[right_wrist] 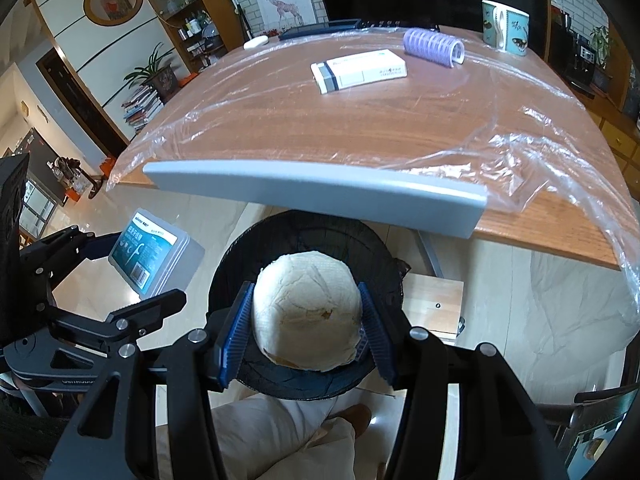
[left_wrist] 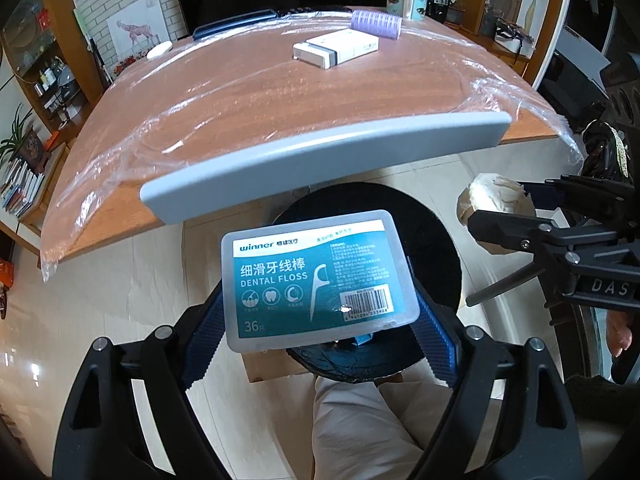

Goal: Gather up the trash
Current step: 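Carry the dental floss box and dough ball over the trash bin with both grippers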

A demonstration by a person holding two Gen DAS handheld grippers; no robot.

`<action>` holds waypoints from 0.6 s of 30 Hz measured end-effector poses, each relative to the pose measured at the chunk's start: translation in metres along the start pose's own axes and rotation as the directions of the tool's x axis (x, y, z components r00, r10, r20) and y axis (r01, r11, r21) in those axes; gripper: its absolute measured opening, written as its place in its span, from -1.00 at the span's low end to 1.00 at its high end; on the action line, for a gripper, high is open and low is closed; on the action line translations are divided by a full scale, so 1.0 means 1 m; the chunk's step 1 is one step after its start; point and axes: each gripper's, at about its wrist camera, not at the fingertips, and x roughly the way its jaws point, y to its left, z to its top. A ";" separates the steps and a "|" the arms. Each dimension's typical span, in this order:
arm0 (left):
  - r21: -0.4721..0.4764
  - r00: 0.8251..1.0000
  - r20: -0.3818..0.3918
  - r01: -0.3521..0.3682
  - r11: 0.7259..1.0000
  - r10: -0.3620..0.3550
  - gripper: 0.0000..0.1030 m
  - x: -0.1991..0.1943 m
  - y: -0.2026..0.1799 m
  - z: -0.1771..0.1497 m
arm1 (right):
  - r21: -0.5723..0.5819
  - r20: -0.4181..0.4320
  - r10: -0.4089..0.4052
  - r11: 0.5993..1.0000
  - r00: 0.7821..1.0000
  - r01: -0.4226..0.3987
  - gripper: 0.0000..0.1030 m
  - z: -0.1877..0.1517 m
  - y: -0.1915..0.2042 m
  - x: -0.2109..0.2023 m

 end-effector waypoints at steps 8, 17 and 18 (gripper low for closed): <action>-0.004 1.000 -0.021 -0.008 1.000 0.008 0.66 0.013 0.002 -0.002 | 0.010 -0.018 -0.010 1.000 1.000 0.010 0.01 -0.001 -0.003 0.012; -0.001 0.999 -0.040 -0.015 1.000 0.015 0.66 0.026 0.004 0.000 | 0.026 -0.042 -0.033 0.999 0.999 0.034 0.01 -0.002 -0.010 0.027; 0.001 0.999 -0.041 -0.017 1.000 0.017 0.66 0.027 0.004 0.000 | 0.028 -0.045 -0.034 0.999 0.998 0.035 0.01 -0.001 -0.010 0.029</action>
